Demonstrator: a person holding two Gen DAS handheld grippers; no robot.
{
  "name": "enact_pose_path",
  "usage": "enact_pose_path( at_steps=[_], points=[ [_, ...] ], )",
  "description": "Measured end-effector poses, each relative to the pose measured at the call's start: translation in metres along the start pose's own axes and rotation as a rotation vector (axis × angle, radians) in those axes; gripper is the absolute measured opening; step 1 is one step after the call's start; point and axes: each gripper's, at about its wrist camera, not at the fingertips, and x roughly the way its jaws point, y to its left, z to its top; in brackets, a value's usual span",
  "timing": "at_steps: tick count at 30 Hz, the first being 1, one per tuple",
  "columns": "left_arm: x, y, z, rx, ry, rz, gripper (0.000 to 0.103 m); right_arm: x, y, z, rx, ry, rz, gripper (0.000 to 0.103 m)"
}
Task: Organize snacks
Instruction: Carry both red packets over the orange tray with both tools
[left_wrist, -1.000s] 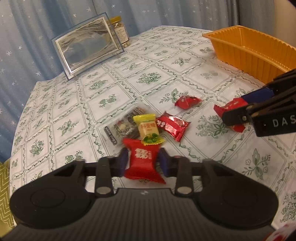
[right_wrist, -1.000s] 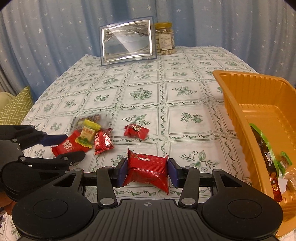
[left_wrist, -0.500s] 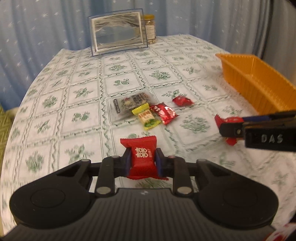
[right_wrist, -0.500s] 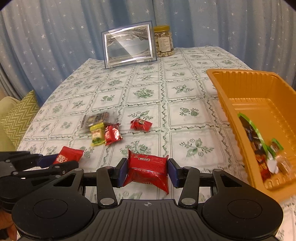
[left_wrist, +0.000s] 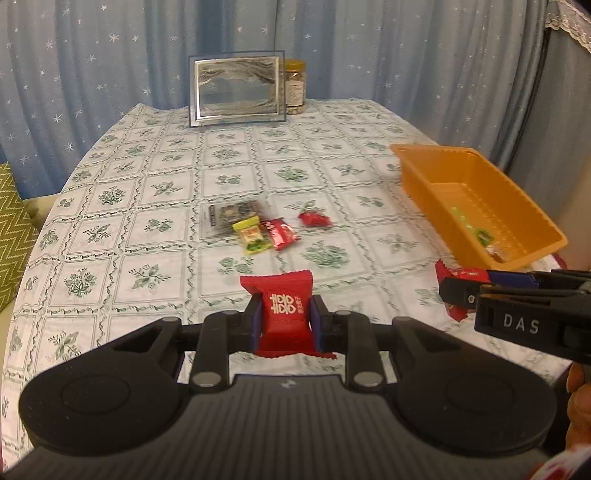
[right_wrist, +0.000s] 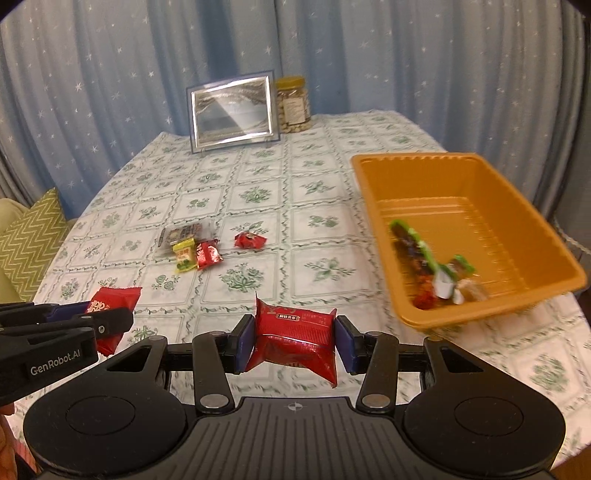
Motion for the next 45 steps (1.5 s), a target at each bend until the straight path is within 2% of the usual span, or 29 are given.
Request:
enact_pose_path(
  at_steps=[11,22,34,45],
  points=[
    [-0.032,-0.031,0.001,0.013,-0.031,-0.024,0.024,-0.046,-0.017,-0.007,0.019,-0.042,-0.023,0.047],
    [-0.046,-0.045,0.004,0.023,-0.053,-0.045,0.024,-0.07,-0.031,-0.006,0.035,-0.078,-0.041,0.047],
    [-0.041,-0.061,0.01,0.033,-0.058,-0.08,0.024,-0.081,-0.052,0.0,0.071,-0.107,-0.073,0.047],
    [-0.023,-0.102,0.03,0.078,-0.063,-0.148,0.024,-0.083,-0.1,0.014,0.123,-0.134,-0.139,0.047]
  ],
)
